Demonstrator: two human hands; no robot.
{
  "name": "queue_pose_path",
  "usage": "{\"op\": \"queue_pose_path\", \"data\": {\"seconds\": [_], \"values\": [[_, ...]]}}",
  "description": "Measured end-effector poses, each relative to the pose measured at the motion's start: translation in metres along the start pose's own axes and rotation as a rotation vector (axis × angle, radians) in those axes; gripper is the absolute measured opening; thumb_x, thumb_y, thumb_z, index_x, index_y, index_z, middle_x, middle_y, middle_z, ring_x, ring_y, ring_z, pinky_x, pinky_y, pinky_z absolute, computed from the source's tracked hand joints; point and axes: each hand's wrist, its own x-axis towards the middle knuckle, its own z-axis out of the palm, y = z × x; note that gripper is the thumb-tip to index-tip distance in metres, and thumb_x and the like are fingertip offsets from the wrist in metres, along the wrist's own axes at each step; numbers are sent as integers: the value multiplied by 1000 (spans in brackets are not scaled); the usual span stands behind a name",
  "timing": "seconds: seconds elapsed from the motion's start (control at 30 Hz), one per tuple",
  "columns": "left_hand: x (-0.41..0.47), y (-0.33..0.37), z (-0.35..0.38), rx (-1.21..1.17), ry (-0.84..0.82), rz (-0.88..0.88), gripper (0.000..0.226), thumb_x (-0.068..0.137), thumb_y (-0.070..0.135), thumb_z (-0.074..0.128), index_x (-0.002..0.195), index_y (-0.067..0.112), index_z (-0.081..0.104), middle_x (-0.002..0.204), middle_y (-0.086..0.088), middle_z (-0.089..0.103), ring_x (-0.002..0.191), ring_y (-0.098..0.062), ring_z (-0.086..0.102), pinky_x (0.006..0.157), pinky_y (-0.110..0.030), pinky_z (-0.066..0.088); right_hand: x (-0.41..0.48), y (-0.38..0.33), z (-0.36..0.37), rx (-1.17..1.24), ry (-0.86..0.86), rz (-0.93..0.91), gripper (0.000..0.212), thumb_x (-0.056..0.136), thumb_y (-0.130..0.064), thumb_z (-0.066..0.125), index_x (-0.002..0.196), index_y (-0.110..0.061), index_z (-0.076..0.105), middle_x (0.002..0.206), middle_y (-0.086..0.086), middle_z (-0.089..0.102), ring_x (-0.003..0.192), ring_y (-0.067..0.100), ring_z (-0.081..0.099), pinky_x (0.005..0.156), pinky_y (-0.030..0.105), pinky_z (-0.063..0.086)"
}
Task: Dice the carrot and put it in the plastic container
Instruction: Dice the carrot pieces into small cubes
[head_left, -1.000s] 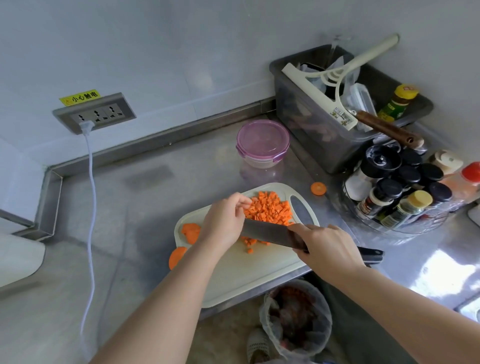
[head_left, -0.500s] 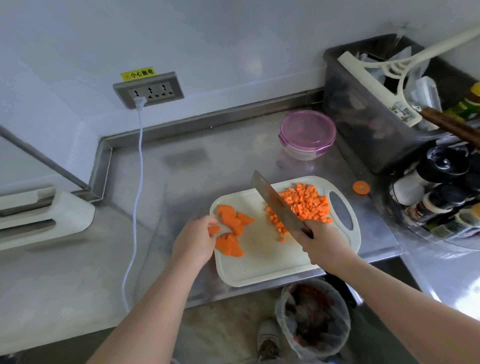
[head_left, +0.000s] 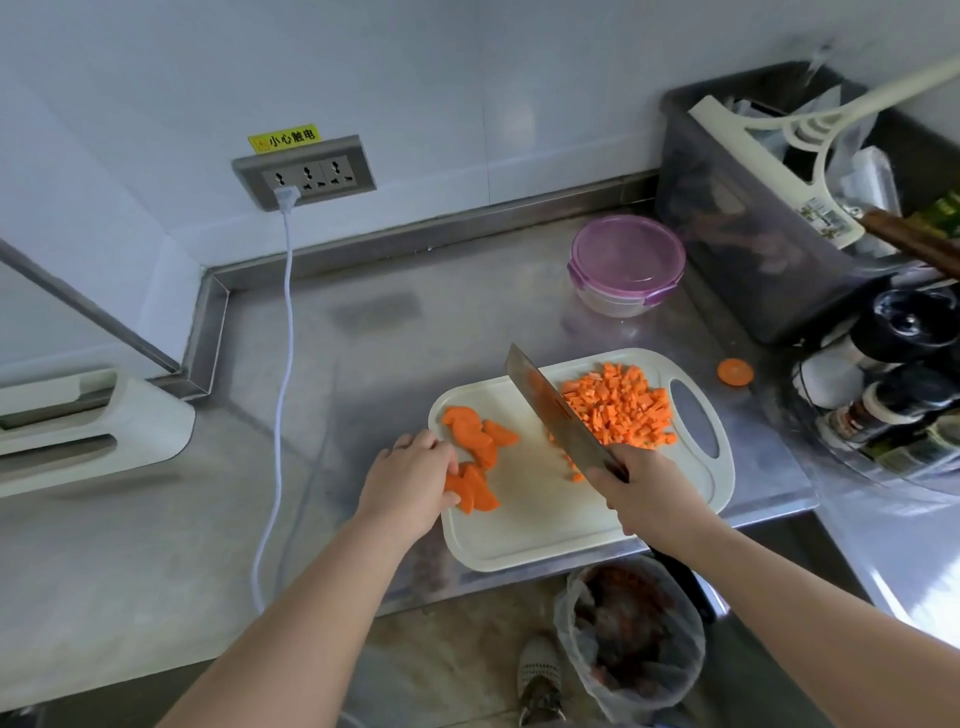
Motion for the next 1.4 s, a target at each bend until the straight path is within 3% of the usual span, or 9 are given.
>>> {"op": "queue_pose_path", "data": {"seconds": [0.1,0.2,0.37,0.47,0.63,0.77,0.9,1.17,1.4], "values": [[-1,-2,-5,-60,15,60,14,86,31,66,88,25,53,100,10,56,100,-16,52,83,-29,38,-1,1,-2,4,5,12,22,96,-24,49,77,-13,52,72,10,59,54,20,50,55,31,45],[-3,-2,-9,-437,-15,-64,21,84,19,69,77,23,50,78,9,58,79,-15,59,69,-28,43,0,2,-3,6,14,16,22,96,-24,49,80,-9,54,72,10,58,54,20,50,54,30,44],[-10,16,0,-1013,-3,-373,17,87,13,66,98,16,54,84,1,66,71,-8,68,64,-24,53,-2,1,-3,7,0,16,21,97,-23,48,77,-16,52,71,8,58,53,18,51,50,27,44],[-10,27,11,-1120,29,-463,20,88,12,67,95,20,50,87,-1,66,66,-9,69,52,-17,48,-3,1,-4,-2,-9,10,22,97,-23,48,75,-18,50,71,7,57,53,18,49,50,26,43],[-6,36,14,-890,106,-415,15,88,23,65,92,24,51,79,5,67,65,-14,68,64,-27,55,-4,2,-5,5,-21,13,18,97,-24,48,80,-18,53,73,8,57,54,19,49,50,25,42],[-1,46,10,-512,71,-351,28,85,40,65,103,26,49,77,18,51,88,-16,59,71,-29,46,-5,4,-5,0,-27,13,17,96,-24,48,84,-15,56,74,8,58,56,19,49,55,29,42],[2,54,8,-329,32,-334,36,87,42,61,118,27,48,107,10,54,106,-17,55,72,-29,42,-5,6,-7,4,-17,15,19,96,-24,49,78,-22,52,72,5,58,56,19,50,57,32,46],[-7,72,25,-139,61,-74,35,92,8,48,123,24,53,127,1,42,106,-24,52,74,-35,44,-4,8,-13,27,-9,25,20,96,-23,50,76,-22,52,72,8,58,57,20,50,62,37,51],[-6,70,23,-197,166,-77,32,93,40,52,121,24,60,128,6,47,111,-19,53,84,-34,48,-1,8,-14,7,-14,25,19,96,-24,49,78,-19,52,73,7,59,54,18,53,58,33,51]]}}
